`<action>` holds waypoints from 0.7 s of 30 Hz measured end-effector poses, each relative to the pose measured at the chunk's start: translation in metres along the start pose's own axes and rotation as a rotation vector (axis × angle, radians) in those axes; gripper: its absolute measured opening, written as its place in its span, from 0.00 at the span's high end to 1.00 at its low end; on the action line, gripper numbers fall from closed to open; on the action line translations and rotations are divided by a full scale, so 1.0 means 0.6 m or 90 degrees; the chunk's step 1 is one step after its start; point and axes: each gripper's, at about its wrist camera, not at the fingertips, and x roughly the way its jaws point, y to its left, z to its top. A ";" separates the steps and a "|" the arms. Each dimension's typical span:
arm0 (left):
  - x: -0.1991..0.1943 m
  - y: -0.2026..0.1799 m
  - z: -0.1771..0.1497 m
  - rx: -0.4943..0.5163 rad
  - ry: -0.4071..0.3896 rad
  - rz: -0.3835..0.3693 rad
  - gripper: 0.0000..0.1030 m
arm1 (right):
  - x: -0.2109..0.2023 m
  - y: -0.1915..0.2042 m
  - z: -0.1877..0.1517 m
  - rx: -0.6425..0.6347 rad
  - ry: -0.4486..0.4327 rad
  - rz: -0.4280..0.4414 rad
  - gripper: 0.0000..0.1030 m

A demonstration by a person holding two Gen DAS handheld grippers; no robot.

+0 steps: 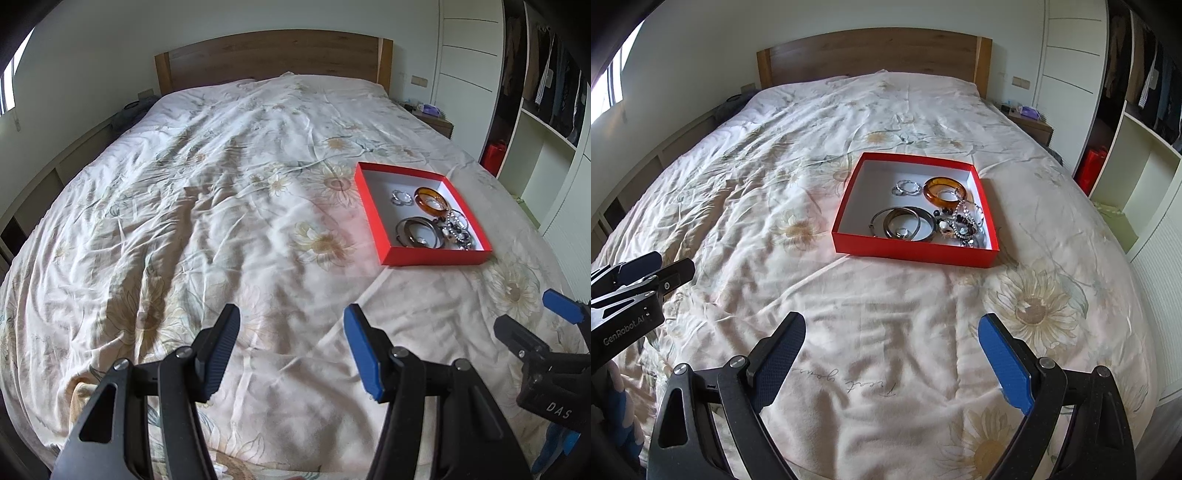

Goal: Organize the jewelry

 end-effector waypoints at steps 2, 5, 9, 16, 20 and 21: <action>0.003 -0.001 0.000 0.003 0.006 0.004 0.45 | 0.003 -0.002 0.002 -0.002 0.001 -0.004 0.08; 0.012 0.000 -0.002 0.009 0.015 0.004 0.45 | 0.006 -0.006 0.005 -0.004 0.005 -0.012 0.08; 0.017 0.002 -0.002 0.011 0.019 0.004 0.45 | 0.010 -0.015 0.008 -0.007 0.009 -0.031 0.08; 0.018 0.003 -0.002 0.011 0.021 0.004 0.45 | 0.013 -0.022 0.009 -0.013 0.010 -0.046 0.07; 0.023 0.003 -0.003 0.015 0.025 0.002 0.45 | 0.016 -0.024 0.009 -0.010 0.011 -0.043 0.07; 0.024 0.003 -0.003 0.015 0.025 0.002 0.45 | 0.015 -0.024 0.010 -0.011 0.012 -0.043 0.07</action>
